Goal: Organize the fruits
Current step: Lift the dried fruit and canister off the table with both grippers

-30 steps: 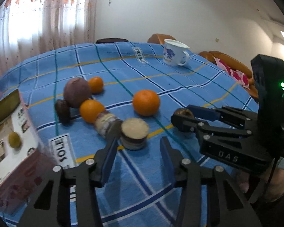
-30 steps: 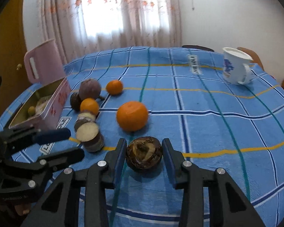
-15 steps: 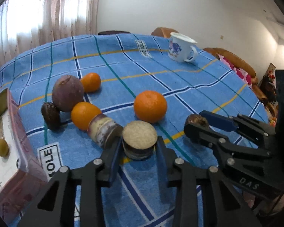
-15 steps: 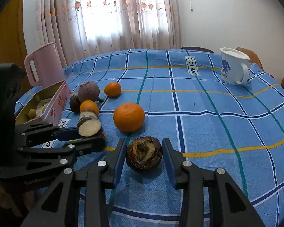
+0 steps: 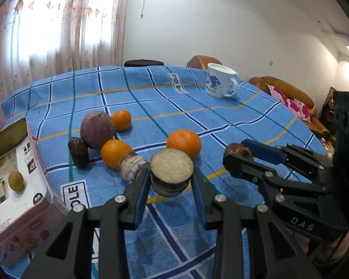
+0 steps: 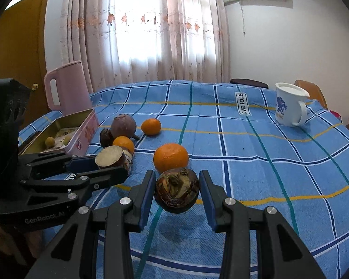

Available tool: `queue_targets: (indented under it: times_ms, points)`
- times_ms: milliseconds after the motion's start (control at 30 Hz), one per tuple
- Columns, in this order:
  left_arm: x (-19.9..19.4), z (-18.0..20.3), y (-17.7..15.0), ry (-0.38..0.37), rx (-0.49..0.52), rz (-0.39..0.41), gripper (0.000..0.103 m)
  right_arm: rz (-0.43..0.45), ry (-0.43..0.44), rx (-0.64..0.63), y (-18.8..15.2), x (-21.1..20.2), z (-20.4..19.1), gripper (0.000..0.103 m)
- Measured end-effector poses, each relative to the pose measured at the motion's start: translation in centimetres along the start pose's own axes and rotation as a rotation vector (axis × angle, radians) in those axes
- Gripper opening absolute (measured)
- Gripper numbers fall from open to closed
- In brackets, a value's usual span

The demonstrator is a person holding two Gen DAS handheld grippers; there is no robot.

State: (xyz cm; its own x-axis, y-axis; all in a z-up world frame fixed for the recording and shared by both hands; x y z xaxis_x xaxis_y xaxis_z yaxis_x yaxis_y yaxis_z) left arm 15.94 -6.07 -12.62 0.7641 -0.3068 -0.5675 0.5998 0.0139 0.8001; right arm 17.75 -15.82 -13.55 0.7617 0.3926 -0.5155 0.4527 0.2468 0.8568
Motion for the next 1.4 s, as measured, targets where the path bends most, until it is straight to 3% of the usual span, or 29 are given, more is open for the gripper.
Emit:
queue_targets:
  times_ms: [1400]
  points:
    - [-4.1,1.2,0.9,0.089,0.101,0.209,0.037,0.213,0.047,-0.038,0.7,-3.6,-0.8,0.041]
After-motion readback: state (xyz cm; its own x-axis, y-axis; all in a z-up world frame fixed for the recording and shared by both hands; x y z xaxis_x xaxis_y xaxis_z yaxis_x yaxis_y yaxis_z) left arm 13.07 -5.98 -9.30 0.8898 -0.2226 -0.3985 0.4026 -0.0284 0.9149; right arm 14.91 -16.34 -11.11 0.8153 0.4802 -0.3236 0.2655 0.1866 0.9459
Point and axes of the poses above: each gripper's, at about its wrist camera, not at the fingertips, and x roughly the way its jaws point, z to its right, y to its top, the point moved 8 cm from there along x, roughly the way its jaws point, and after that the axes turned 6 degrees about -y, right-handed, at the moved point
